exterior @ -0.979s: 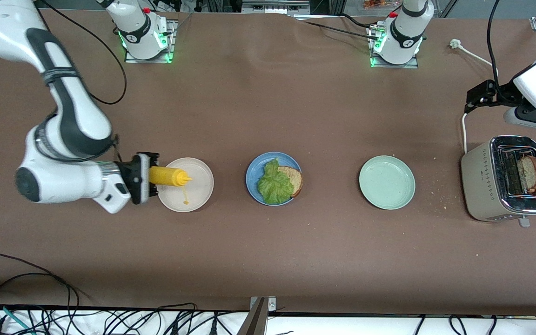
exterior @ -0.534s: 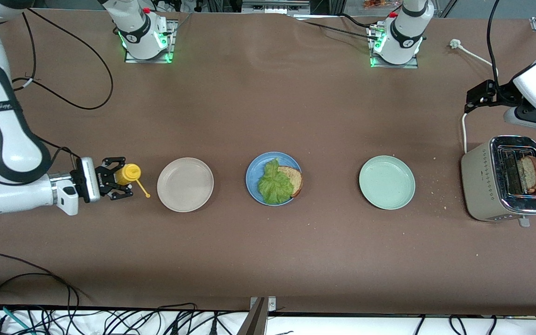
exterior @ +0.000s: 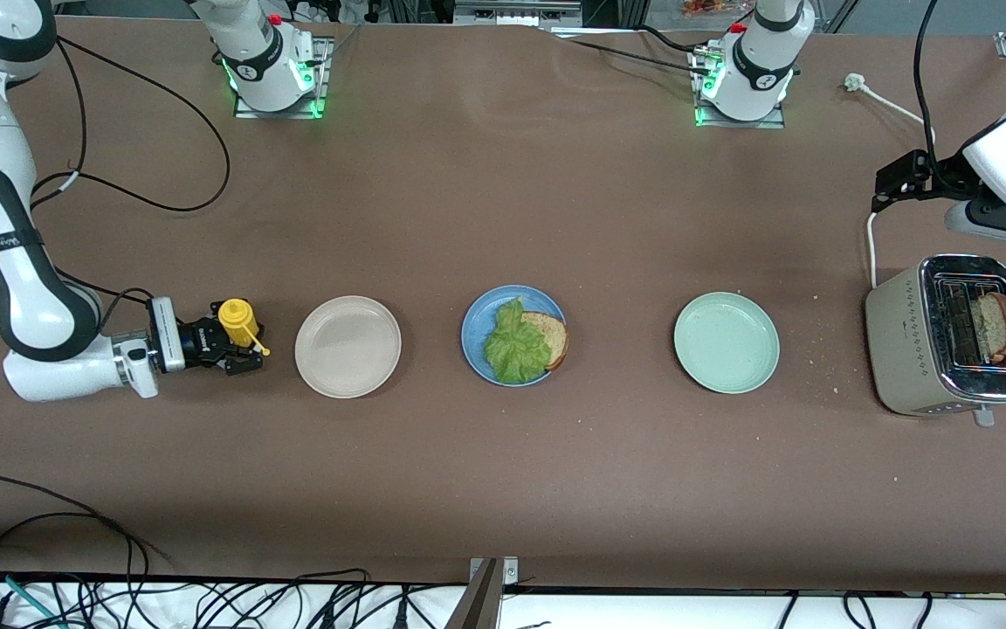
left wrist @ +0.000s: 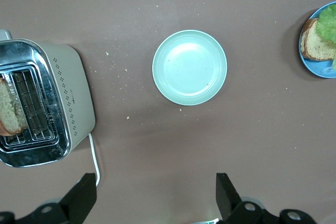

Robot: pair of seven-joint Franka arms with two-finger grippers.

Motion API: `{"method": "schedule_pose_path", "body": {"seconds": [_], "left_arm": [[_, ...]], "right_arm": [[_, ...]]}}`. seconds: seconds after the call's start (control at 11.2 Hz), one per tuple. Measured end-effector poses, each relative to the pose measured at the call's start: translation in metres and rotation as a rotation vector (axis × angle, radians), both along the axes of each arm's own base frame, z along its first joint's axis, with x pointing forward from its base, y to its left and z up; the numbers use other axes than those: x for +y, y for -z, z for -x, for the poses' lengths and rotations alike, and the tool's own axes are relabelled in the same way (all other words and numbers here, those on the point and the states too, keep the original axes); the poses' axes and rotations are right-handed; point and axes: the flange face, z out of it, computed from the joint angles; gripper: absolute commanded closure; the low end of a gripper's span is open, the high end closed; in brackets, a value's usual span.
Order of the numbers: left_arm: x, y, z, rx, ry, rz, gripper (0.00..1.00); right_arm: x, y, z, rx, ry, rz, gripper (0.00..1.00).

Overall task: Make sandwich in blue plate with both arms
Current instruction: 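Carry the yellow bottle back beside the white plate, then lower the yellow bottle upright onto the table with the right gripper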

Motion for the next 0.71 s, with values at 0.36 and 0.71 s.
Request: {"method": "schedule_pose_path", "body": {"seconds": [0.36,0.71], "left_arm": [[0.0,0.0,0.0,0.0,0.0,0.0,0.0],[0.0,0.0,0.0,0.0,0.0,0.0,0.0]], "right_arm": [[0.0,0.033,-0.003,-0.067,0.013,-0.102,1.0],[0.005,0.073,0.002,-0.151,0.024,-0.169,1.0]]}}
